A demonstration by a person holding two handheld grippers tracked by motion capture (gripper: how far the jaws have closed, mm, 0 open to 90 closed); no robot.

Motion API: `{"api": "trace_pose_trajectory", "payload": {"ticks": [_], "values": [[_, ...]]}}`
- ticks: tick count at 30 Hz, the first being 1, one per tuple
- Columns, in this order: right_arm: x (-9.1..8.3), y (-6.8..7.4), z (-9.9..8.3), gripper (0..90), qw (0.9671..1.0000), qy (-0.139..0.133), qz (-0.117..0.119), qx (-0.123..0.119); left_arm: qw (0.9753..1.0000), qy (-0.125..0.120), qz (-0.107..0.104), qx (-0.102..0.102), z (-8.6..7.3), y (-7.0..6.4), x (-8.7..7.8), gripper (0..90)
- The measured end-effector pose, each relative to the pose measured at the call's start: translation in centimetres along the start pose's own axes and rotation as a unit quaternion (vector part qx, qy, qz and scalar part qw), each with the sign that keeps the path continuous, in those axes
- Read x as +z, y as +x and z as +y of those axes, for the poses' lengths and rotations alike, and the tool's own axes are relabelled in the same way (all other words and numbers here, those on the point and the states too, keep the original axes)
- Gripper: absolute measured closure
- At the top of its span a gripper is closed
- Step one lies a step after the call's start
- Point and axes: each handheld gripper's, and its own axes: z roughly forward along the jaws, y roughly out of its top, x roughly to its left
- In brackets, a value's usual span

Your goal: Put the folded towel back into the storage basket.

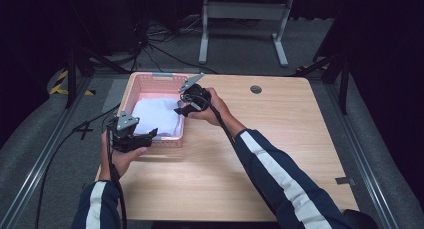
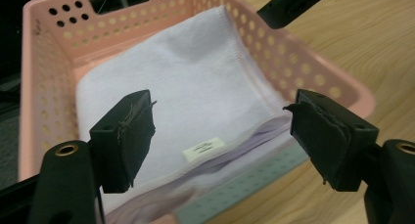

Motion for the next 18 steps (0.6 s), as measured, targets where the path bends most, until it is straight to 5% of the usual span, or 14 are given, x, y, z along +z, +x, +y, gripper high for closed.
{"api": "trace_pose_trajectory", "payload": {"ticks": [7, 10, 18], "values": [[-2.5, 0.3, -1.6, 42.9, 1.0000, -0.004, -0.001, 0.001, 0.9989, -0.034, -0.015, 0.027, 0.6, -2.4, -0.6, 24.2], [-4.1, 0.9, -2.7, 41.8, 0.9998, 0.005, -0.004, -0.019, 0.9971, -0.059, -0.036, 0.031, 1.2, -3.8, -1.2, 24.5], [-7.4, 1.5, -5.2, 40.6, 0.9992, 0.016, -0.003, -0.036, 0.9936, -0.059, -0.065, 0.071, 2.1, -7.3, -1.2, 24.2]]}}
